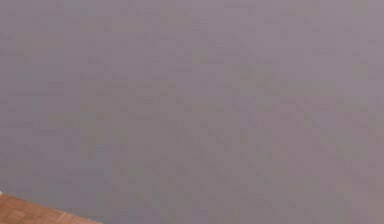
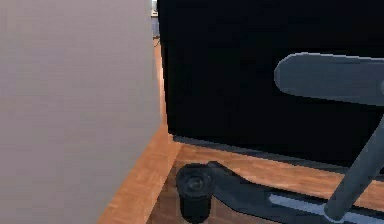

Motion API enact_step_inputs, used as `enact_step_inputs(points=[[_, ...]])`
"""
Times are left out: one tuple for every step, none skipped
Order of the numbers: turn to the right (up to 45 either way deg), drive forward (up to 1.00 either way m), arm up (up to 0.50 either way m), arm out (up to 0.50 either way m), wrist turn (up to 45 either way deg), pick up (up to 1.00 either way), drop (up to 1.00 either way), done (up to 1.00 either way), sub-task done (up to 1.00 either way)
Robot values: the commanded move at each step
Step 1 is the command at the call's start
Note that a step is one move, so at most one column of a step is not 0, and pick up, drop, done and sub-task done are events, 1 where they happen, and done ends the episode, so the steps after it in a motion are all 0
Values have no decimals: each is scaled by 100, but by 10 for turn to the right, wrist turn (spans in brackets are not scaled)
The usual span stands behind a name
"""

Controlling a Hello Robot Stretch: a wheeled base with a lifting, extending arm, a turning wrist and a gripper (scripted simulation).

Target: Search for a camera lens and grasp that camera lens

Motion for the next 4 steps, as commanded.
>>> enact_step_inputs(points=[[0,0,50,0,0,0,0,0,0],[0,0,38,0,0,0,0,0,0],[0,0,0,6,0,0,0,0,0],[0,0,0,0,450,0,0,0,0]])
